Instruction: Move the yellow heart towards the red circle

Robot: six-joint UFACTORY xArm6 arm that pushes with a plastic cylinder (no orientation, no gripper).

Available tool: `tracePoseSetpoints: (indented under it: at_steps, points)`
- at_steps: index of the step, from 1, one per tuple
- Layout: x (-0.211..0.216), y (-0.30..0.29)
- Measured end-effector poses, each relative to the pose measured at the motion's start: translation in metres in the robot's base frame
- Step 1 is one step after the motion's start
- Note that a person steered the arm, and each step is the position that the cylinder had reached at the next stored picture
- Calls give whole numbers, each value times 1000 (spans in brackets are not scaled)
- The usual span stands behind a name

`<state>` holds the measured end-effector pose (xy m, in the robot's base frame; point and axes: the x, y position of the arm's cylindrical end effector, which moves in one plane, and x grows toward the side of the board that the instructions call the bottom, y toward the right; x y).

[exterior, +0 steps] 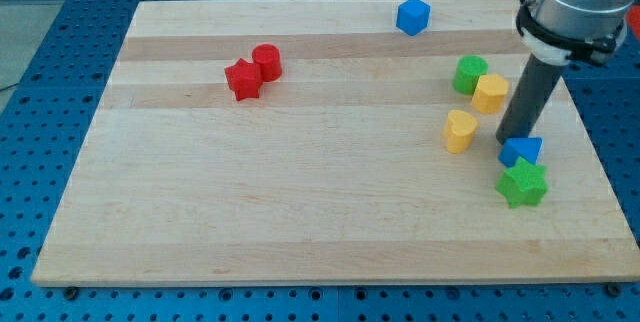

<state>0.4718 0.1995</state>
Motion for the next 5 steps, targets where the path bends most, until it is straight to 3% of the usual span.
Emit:
tracePoseSetpoints:
  at_steps: [1,2,3,5]
  points:
    - [0,-51]
    - [-32,-112]
    - [-51,-133]
    - [-22,-121]
